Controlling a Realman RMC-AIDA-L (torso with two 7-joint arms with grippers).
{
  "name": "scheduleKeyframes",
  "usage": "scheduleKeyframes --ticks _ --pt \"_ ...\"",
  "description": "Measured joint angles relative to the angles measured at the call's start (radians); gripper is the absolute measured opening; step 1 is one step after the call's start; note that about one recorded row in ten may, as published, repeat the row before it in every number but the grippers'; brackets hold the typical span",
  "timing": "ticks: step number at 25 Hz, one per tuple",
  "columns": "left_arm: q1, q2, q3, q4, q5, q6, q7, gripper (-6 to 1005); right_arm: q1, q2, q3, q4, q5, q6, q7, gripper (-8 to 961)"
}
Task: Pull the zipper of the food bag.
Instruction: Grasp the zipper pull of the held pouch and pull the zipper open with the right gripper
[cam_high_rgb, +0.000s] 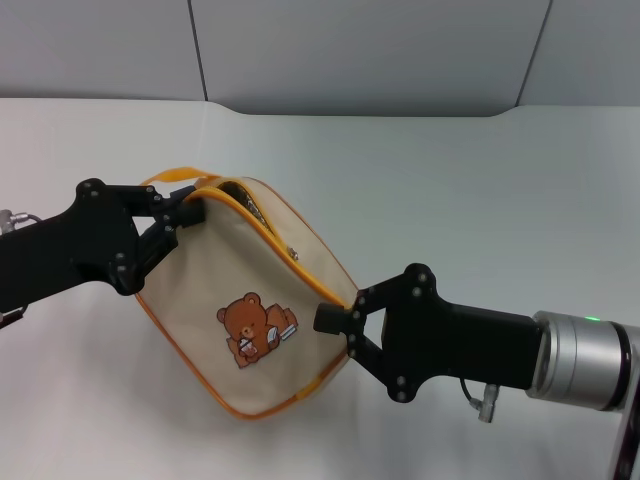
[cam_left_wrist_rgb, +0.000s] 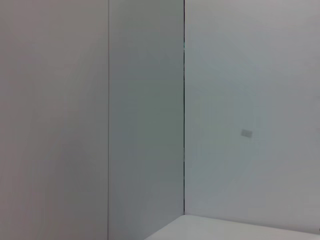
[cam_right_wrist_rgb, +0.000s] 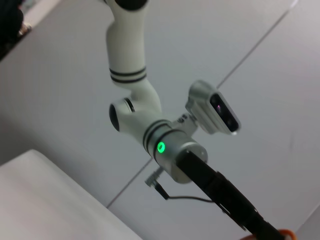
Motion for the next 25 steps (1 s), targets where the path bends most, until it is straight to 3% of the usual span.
scheduleKeyframes --ticks 7,12,17,25 --pt "0.000 0.002 -0.002 0.000 0.000 0.002 -0.007 61 -0.039 0.000 0.020 -0.001 0.015 -0.030 0.026 0" --pt "-0.003 0.000 0.004 0.000 0.001 0.010 -0.001 61 -0.053 -0.004 0.063 -0.067 0.040 -0.023 0.208 0" --pt "-0.004 -0.001 0.007 0.000 0.004 0.017 0.002 61 -0.032 -0.004 0.058 -0.107 0.040 0.022 0.369 120" --pt "-0.004 -0.001 0.009 0.003 0.006 0.041 0.004 62 0.004 0.001 0.051 -0.084 0.031 0.079 0.387 273"
